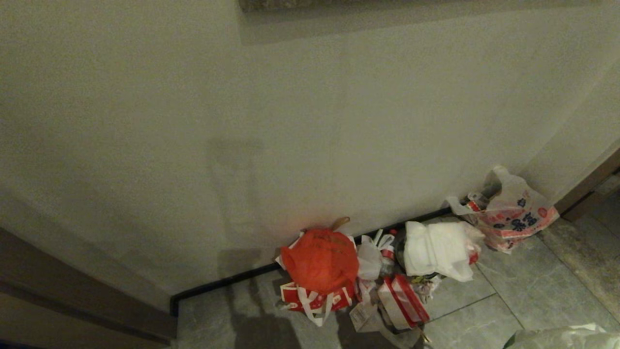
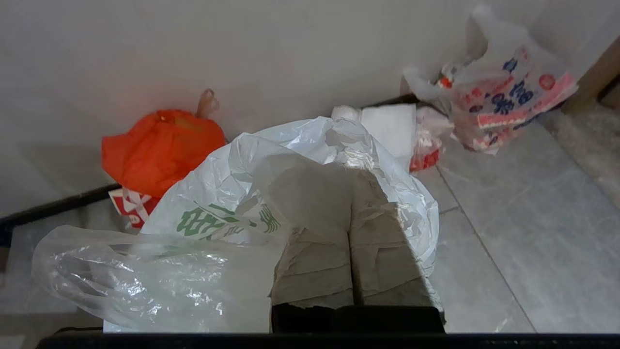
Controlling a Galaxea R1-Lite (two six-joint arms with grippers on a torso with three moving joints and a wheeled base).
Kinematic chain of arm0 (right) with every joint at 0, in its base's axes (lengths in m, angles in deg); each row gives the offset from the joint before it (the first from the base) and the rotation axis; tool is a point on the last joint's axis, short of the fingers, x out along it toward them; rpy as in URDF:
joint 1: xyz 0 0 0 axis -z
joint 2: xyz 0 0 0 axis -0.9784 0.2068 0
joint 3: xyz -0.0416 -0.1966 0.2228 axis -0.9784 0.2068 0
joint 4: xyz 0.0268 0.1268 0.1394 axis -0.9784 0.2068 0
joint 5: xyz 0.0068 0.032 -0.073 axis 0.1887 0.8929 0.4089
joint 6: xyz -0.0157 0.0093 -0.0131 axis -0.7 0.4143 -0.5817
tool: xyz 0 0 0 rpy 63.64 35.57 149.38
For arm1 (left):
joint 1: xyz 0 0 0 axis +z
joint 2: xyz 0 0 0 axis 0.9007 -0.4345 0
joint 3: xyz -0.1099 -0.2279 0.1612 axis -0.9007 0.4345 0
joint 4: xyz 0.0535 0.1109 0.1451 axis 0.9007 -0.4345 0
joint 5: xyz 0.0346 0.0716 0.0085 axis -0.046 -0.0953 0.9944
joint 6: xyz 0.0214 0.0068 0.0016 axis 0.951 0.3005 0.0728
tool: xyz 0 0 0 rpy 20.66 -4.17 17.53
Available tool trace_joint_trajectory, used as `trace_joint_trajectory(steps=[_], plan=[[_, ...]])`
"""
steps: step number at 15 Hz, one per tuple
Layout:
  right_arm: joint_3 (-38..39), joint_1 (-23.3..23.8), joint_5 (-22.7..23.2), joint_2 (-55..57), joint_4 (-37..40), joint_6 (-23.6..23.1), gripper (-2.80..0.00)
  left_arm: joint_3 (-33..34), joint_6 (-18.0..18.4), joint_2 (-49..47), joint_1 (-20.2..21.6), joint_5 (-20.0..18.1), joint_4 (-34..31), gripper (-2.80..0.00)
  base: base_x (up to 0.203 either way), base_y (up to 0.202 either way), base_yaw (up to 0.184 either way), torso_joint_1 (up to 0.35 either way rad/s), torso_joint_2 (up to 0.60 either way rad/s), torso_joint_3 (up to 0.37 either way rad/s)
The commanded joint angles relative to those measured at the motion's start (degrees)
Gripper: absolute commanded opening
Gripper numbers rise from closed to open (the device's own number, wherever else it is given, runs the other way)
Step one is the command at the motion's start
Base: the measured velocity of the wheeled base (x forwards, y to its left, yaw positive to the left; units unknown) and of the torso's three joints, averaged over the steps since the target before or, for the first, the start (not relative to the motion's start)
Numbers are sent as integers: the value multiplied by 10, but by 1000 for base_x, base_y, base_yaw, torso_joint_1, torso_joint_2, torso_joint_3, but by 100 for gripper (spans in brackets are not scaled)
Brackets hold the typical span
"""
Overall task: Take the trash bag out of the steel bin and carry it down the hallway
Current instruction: Put the trash bag at the door
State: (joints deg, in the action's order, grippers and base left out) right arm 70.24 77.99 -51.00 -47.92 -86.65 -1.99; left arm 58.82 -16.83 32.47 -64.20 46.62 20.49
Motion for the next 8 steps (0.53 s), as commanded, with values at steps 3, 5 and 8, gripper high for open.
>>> trace_joint_trajectory(steps=[3, 5, 8], plan=[[0, 1, 0, 1, 0, 0, -280, 0, 0, -1, 0, 1, 0, -280, 0, 0, 0, 2, 2, -200], [0, 0, 0, 1, 0, 0, -280, 1, 0, -1, 0, 0, 0, -280, 0, 0, 0, 2, 2, -199], [-1, 0, 0, 1, 2, -1, -280, 0, 1, -1, 0, 0, 0, -280, 0, 0, 0, 3, 2, -136]])
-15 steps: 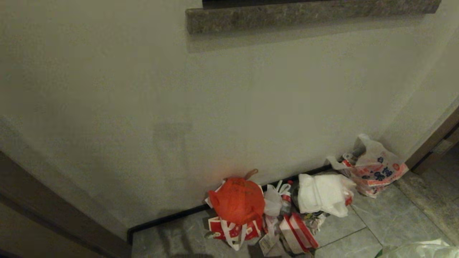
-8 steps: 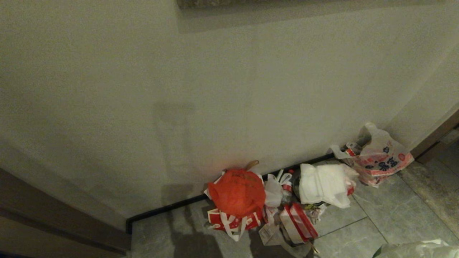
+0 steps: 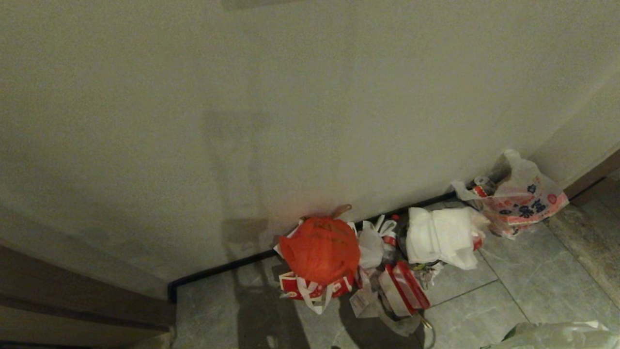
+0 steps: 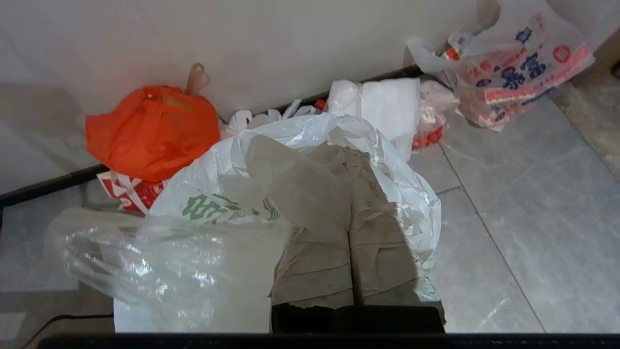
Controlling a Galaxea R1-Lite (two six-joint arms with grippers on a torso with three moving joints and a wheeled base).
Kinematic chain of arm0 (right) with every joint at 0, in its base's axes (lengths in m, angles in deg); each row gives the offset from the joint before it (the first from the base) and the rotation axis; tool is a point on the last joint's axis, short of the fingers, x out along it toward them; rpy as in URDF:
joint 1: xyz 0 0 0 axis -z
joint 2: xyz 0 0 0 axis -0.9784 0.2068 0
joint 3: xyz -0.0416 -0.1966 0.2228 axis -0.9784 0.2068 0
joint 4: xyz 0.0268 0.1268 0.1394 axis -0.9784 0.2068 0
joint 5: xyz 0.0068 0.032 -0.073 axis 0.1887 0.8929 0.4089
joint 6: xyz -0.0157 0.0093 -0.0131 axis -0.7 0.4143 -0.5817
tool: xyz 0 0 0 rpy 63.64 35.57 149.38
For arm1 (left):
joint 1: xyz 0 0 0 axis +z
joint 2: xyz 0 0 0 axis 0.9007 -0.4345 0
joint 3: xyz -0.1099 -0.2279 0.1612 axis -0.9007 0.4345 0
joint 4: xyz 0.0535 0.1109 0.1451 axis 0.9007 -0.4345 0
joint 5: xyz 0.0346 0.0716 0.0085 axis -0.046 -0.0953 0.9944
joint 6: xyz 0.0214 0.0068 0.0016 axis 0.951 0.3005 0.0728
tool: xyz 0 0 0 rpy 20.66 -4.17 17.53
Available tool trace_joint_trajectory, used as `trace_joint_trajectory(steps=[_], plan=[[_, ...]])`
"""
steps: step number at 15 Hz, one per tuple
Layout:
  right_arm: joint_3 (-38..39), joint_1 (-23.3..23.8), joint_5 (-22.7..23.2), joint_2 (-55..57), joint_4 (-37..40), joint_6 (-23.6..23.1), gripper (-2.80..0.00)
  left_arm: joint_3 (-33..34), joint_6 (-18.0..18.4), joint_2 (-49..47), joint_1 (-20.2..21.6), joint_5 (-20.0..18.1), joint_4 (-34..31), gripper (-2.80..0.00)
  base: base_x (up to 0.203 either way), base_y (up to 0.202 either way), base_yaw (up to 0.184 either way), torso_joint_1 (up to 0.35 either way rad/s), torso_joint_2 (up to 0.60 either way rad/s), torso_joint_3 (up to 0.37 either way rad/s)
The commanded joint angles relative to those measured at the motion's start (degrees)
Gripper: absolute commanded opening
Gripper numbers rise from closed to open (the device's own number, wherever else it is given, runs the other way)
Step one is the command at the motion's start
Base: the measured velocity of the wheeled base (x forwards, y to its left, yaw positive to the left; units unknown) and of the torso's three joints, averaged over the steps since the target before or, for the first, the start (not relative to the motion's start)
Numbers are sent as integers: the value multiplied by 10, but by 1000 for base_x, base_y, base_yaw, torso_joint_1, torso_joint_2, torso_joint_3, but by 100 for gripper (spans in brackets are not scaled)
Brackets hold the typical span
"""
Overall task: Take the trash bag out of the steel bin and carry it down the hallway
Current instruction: Put the trash bag at the door
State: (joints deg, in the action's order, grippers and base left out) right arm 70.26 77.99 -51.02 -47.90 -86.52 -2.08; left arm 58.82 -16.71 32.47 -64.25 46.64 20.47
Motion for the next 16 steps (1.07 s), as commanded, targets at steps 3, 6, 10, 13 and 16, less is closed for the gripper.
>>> trace_joint_trajectory(steps=[3, 6, 10, 13, 16], plan=[[-39, 0, 2, 4, 10, 1, -280, 1, 0, -1, 0, 0, 0, -280, 0, 0, 0, 0, 0, -16], [-173, 0, 30, 92, 106, 1, -280, 1, 0, -1, 0, 0, 0, -280, 0, 0, 0, 0, 0, 0], [-281, -1, 101, 304, 164, -6, -280, 0, -1, -1, 1, 0, 0, -280, 0, 0, 0, 0, 0, 0], [-327, -13, 115, 487, 122, -24, -280, 0, -1, -1, 0, 0, 0, -280, 0, 0, 0, 0, 0, 0], [-373, -63, 85, 659, 34, -42, -280, 1, 0, -1, 0, 0, 0, -280, 0, 0, 0, 0, 0, 0]])
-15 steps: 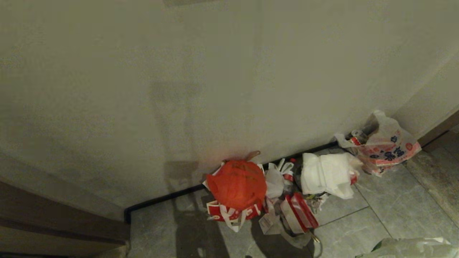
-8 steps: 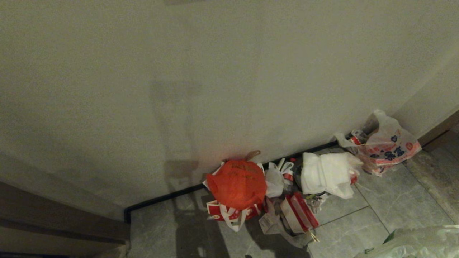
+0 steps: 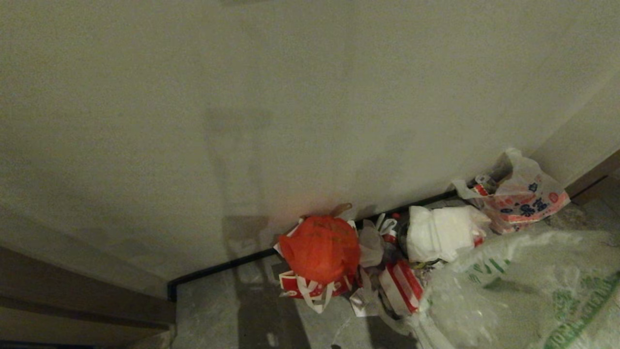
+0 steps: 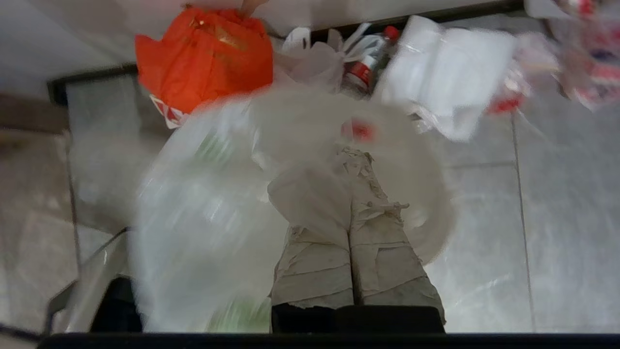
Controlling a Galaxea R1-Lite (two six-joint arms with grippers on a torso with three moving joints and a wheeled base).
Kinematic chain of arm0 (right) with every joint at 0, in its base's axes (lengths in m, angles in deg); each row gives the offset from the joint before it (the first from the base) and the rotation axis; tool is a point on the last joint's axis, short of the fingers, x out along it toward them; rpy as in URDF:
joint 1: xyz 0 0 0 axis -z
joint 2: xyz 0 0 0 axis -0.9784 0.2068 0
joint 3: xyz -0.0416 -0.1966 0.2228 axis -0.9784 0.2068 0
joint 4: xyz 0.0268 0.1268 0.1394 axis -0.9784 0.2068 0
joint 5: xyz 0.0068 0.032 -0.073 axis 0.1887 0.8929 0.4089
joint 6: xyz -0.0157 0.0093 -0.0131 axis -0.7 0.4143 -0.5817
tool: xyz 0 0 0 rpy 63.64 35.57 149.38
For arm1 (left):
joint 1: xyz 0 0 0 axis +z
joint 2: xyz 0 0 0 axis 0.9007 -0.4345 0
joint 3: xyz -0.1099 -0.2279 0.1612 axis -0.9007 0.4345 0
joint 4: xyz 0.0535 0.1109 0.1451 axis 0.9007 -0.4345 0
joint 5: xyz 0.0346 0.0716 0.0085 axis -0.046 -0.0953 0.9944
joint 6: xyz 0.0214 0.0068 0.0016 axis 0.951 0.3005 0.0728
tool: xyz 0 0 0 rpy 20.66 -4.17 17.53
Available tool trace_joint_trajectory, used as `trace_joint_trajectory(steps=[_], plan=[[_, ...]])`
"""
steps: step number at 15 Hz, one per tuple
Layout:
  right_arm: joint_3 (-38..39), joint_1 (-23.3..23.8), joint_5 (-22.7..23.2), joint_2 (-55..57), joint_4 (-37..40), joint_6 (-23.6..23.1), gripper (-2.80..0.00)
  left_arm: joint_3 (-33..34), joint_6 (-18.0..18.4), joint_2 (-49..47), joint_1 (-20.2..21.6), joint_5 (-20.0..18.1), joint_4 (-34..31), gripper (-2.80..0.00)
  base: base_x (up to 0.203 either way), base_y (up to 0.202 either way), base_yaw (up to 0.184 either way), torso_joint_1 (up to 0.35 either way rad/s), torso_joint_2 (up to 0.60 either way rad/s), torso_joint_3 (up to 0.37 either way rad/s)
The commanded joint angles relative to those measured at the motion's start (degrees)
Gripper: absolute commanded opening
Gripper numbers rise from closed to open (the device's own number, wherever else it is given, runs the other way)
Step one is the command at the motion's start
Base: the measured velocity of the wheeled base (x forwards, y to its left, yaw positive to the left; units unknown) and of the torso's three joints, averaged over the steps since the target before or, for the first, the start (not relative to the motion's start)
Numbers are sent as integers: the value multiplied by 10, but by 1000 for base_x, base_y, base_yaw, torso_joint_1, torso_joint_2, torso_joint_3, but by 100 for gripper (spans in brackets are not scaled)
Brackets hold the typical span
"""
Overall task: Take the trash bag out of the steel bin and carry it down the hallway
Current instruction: Put the trash bag at the door
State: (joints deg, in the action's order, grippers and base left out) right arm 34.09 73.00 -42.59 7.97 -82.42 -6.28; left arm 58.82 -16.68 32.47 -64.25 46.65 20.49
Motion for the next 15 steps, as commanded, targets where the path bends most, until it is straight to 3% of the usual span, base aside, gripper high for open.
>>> trace_joint_trajectory(steps=[1, 6, 11, 12, 15], plan=[[-25, -39, -11, 145, -26, -3, -280, 1, -1, -1, 0, 0, 0, -280, 0, 0, 0, 0, 0, 0], [-80, -140, -34, 281, -79, -4, -280, 0, -1, -1, 0, 0, 0, -280, 0, 0, 0, 0, 0, 0], [-116, -167, -46, 385, -139, -4, -280, 1, 0, -1, 1, 0, 0, -280, 0, 0, 0, 0, 0, 0], [-126, -177, -58, 406, -161, -4, 0, 0, 0, -1, 0, 0, 0, -280, 0, 0, 0, 0, 0, 0], [-144, -194, -72, 428, -195, -3, 0, 1, 0, -1, 0, 0, 0, -280, 0, 0, 0, 0, 0, 0]])
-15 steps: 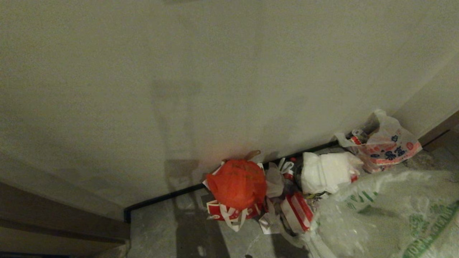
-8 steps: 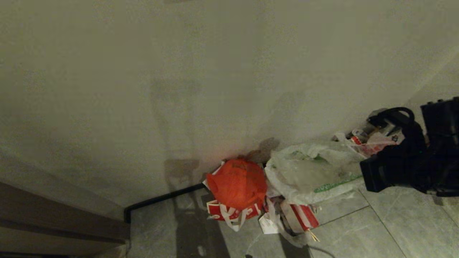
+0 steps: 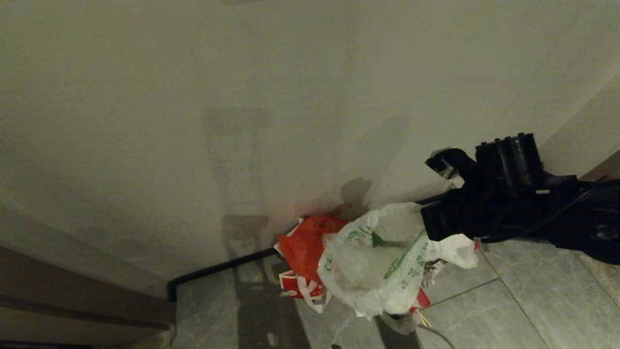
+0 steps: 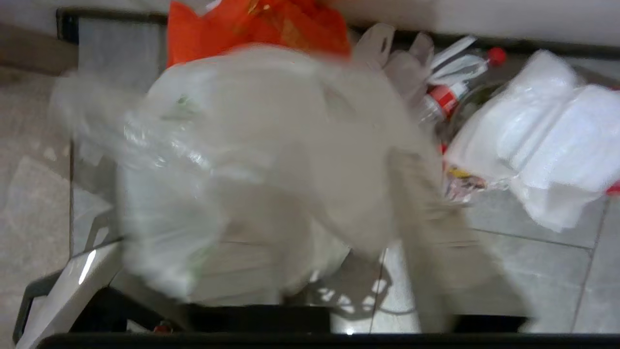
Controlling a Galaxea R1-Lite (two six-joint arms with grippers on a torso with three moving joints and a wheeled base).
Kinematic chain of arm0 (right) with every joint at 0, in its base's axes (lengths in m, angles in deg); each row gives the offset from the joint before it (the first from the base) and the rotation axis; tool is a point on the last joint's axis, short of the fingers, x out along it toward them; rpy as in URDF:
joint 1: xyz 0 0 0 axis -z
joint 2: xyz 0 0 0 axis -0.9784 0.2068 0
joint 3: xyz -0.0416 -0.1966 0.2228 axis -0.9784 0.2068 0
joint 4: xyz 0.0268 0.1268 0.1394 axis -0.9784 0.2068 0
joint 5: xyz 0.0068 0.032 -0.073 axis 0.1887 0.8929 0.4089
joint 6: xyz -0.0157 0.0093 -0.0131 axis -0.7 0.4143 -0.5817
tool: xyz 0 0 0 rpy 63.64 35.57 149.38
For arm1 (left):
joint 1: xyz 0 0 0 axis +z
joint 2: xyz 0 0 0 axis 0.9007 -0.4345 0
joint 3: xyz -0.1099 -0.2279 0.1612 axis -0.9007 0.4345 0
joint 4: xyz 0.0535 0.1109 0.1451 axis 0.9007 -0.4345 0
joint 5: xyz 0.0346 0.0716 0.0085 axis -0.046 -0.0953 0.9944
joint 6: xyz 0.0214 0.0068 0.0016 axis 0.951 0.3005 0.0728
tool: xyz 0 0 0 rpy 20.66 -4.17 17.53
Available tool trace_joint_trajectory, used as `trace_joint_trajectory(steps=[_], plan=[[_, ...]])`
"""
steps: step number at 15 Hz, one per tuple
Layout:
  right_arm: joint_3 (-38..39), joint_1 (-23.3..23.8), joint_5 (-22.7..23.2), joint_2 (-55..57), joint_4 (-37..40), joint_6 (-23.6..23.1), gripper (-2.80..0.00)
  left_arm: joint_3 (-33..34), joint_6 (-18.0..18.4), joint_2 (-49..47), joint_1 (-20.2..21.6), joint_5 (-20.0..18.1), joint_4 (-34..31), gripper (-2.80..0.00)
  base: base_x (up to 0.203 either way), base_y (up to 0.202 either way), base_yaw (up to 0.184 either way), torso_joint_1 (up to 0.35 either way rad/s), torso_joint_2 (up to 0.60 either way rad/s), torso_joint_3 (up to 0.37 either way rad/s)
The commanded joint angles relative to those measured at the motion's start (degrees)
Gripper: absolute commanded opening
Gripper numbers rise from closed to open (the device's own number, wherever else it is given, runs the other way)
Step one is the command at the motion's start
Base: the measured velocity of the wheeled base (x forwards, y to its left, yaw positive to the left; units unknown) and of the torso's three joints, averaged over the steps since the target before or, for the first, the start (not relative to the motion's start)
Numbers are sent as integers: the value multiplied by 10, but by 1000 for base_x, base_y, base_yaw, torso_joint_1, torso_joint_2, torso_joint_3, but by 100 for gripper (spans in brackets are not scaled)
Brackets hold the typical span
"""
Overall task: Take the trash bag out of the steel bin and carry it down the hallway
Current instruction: Put the trash bag at the door
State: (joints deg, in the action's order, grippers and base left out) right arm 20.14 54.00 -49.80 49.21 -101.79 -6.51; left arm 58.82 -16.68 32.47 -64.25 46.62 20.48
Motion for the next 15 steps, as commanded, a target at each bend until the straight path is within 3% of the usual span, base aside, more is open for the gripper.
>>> trace_joint_trajectory(steps=[1, 5, 8, 12, 13, 14, 15], plan=[[-3, -3, -1, 13, -1, 0, 0, 1, 0, -1, 0, 0, 0, -280, 0, 0, 0, 0, 0, 0], [9, -3, -9, -33, 3, 17, 0, 1, 0, -1, 0, 0, 0, -280, 0, 0, 0, 0, 0, 0], [27, -14, -82, -50, 7, 15, 0, 1, 0, -1, 0, 0, 0, -280, 0, 0, 0, 0, 0, 0], [37, -16, -90, -136, 30, 58, 0, 1, 0, -1, 0, 0, 0, -280, 0, 0, 0, 0, 0, 0], [45, -16, -89, -165, 43, 77, -66, 0, -1, -1, 0, 0, 0, -280, 0, 0, 0, 0, 0, 0], [54, -17, -87, -198, 59, 90, -280, 0, 0, -1, 0, 0, 0, -280, 0, 0, 0, 0, 0, 0], [63, -17, -87, -233, 79, 96, -280, 0, 0, -1, 1, 0, 0, -280, 0, 0, 0, 0, 0, 0]])
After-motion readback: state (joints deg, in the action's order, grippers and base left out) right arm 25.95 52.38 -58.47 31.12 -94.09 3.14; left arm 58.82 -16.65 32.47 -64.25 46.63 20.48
